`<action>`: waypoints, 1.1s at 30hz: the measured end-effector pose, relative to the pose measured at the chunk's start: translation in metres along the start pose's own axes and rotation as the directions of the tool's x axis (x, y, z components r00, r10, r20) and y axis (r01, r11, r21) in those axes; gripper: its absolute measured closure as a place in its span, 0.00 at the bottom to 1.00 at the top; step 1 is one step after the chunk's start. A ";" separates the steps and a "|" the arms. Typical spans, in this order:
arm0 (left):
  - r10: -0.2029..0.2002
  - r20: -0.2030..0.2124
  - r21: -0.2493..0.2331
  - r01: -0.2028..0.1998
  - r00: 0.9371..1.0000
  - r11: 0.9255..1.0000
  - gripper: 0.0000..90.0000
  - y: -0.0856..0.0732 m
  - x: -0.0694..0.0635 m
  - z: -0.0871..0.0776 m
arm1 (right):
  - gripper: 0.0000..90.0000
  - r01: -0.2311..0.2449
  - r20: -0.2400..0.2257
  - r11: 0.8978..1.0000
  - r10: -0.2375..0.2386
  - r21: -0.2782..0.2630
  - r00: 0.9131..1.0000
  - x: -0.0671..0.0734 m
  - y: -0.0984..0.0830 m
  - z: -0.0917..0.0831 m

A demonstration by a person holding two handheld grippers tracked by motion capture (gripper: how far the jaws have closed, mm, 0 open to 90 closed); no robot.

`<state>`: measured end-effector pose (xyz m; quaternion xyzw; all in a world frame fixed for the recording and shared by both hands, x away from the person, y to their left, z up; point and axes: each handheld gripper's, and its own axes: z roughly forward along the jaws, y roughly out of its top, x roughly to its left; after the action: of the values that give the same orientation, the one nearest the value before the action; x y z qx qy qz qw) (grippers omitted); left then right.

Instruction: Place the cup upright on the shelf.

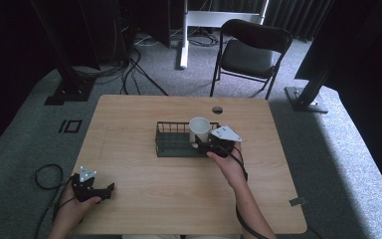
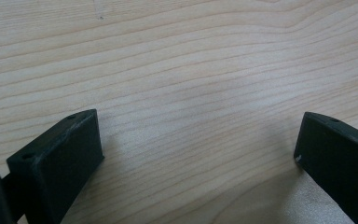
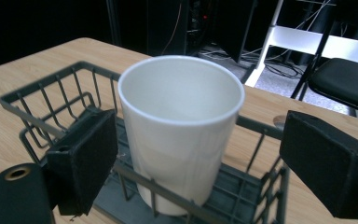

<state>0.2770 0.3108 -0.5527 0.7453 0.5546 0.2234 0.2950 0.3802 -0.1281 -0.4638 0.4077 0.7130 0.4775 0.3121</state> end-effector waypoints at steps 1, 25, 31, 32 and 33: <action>0.000 0.000 0.000 0.000 1.000 1.000 0.01 0.000 0.000 0.000 | 0.13 -0.001 -0.002 1.000 0.001 -0.001 1.000 0.000 -0.001 -0.002; 0.001 -0.001 0.000 -0.001 1.000 1.000 0.01 0.000 0.000 0.000 | 0.13 -0.009 0.025 0.999 0.008 0.051 1.000 -0.023 -0.049 -0.031; 0.002 -0.001 0.001 -0.002 1.000 1.000 0.01 0.000 0.000 0.000 | 0.13 -0.016 0.036 0.997 0.013 0.074 0.999 -0.029 -0.061 -0.037; 0.002 -0.001 0.001 -0.002 1.000 1.000 0.01 0.000 0.000 0.000 | 0.13 -0.021 0.038 0.997 0.018 0.078 0.999 -0.030 -0.063 -0.038; 0.002 -0.001 0.001 -0.002 1.000 1.000 0.01 0.000 0.000 0.000 | 0.13 -0.028 0.041 0.996 0.025 0.079 0.999 -0.031 -0.065 -0.039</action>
<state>0.2770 0.3109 -0.5527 0.7458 0.5541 0.2238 0.2944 0.3439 -0.1859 -0.5087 0.4389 0.7196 0.4444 0.3035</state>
